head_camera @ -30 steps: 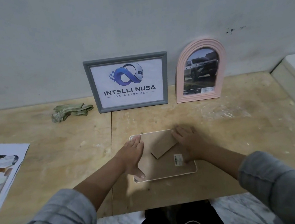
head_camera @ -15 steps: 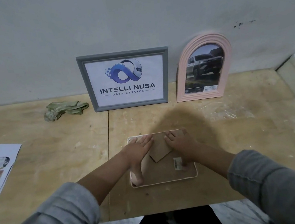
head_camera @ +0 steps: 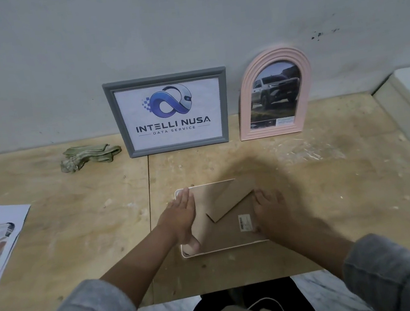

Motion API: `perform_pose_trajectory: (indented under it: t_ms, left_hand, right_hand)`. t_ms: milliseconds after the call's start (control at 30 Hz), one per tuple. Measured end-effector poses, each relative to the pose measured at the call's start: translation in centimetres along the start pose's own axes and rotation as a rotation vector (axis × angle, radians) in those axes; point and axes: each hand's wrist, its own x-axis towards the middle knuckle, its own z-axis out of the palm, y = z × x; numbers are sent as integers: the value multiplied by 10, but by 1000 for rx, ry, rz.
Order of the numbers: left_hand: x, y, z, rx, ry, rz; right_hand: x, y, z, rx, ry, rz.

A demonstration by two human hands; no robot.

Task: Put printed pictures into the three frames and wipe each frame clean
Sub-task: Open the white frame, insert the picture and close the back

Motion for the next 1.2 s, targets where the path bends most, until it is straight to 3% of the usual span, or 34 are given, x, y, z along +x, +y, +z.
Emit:
perform_pose_trajectory:
  t_ms: [133, 367, 567, 667, 733, 800, 900, 967, 1100, 1200]
  left_hand:
    - [-3, -3, 4, -28, -23, 19]
    - [-2, -22, -3, -3, -118, 136]
    - [-6, -22, 2, -61, -29, 109]
    - [-20, -18, 16, -365, 240, -10]
    - [-30, -7, 29, -617, 497, -155]
    - [-34, 7, 35, -848, 639, -342]
    - [-30, 20, 25, -1083, 606, -642]
    - [-23, 19, 18, -1155, 542, -740]
    - [-17, 7, 9, -1211, 431, -697]
    - [-17, -2, -3, -1249, 351, -649]
  right_hand:
    - [-13, -1, 15, -66, 55, -57]
    - [-6, 3, 14, -82, -72, -106]
    - [-9, 1, 20, -17, -55, -84]
    - [-13, -2, 28, 296, 51, -19]
    - [-17, -7, 33, 619, 179, 92]
    - [-20, -17, 31, 849, 291, 207]
    - [-13, -29, 27, 1058, 339, 363]
    - [-10, -30, 20, 1240, 349, 484]
    - [-6, -21, 11, 1397, 366, 549]
    - [-6, -12, 0, 1363, 372, 526]
